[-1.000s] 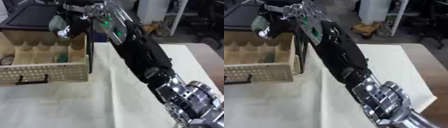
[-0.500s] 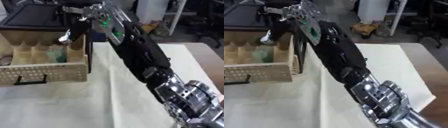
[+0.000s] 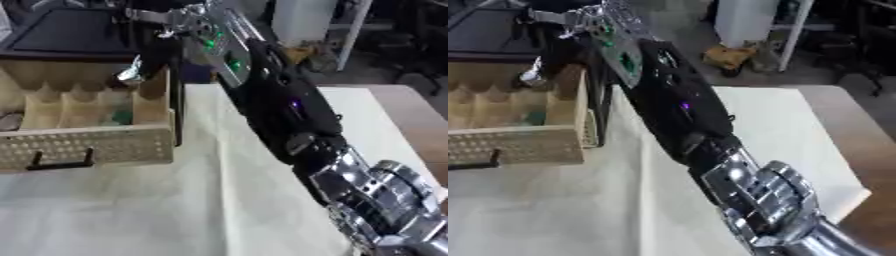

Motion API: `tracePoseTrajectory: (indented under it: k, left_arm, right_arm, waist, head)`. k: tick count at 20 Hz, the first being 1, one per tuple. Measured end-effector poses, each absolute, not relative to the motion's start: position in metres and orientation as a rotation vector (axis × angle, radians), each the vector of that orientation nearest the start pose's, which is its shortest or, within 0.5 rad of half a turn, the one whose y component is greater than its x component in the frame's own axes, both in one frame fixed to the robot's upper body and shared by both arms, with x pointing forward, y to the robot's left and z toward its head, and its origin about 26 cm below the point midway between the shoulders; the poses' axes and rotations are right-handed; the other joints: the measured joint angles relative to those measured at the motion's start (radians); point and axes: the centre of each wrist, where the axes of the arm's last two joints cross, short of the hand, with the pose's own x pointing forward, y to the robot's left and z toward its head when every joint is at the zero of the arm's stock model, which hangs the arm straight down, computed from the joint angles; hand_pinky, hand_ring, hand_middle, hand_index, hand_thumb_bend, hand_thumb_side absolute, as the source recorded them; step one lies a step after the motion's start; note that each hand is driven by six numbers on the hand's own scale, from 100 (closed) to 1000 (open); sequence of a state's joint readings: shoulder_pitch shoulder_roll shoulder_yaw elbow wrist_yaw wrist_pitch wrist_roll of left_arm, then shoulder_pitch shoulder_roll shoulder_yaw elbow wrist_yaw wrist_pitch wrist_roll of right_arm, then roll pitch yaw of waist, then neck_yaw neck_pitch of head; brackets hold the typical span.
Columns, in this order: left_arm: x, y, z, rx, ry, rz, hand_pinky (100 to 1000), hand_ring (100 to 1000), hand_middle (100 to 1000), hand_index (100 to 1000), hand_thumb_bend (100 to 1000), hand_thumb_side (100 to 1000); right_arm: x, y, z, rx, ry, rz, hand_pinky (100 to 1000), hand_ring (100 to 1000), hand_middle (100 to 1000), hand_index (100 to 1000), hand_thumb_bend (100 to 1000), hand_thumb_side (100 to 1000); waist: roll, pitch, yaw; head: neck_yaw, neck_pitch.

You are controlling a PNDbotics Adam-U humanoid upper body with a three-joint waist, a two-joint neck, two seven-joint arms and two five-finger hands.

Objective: Pick up objects from table and place into drawer.

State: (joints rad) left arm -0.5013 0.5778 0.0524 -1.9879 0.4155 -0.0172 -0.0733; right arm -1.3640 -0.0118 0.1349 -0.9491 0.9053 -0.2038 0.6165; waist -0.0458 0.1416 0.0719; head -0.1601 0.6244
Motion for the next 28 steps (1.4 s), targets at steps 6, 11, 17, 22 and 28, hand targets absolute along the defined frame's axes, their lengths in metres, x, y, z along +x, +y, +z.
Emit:
tracePoseTrajectory:
  k: [6, 11, 17, 22, 28]
  left_arm:
    - [0.305, 0.287, 0.289, -0.133, -2.432, -0.497, 100, 100, 100, 682, 167, 952]
    - [0.305, 0.287, 0.288, -0.131, -2.437, -0.498, 100, 100, 100, 682, 163, 951]
    - [0.305, 0.288, 0.286, -0.126, -2.45, -0.496, 100, 100, 100, 682, 154, 945]
    - [0.305, 0.288, 0.286, -0.121, -2.471, -0.495, 100, 100, 100, 683, 146, 942]
    - [0.305, 0.289, 0.284, -0.107, -2.488, -0.497, 100, 100, 100, 686, 139, 940]
  right_arm:
    - [0.446, -0.042, 0.35, 0.831, 2.629, -2.354, 319, 568, 621, 853, 458, 645]
    - [0.433, -0.064, 0.366, 0.897, 2.788, -2.15, 328, 553, 609, 855, 423, 701]
    - [0.414, -0.097, 0.376, 0.97, 3.1, -1.754, 368, 553, 597, 854, 329, 787]
    - [0.399, -0.12, 0.371, 1.031, 3.327, -1.337, 385, 560, 600, 845, 206, 904]
    - [0.386, -0.139, 0.36, 1.097, 3.469, -0.805, 501, 609, 621, 829, 100, 981]
  waist:
    - [0.003, 0.0, -0.005]
    - [0.014, 0.0, -0.011]
    - [0.028, 0.007, -0.017]
    - [0.042, 0.013, -0.023]
    - [0.052, 0.023, -0.026]
  head:
    - [0.0, 0.008]
    - [0.0, 0.009]
    - [0.006, 0.013]
    - [0.013, 0.013]
    - [0.018, 0.016]
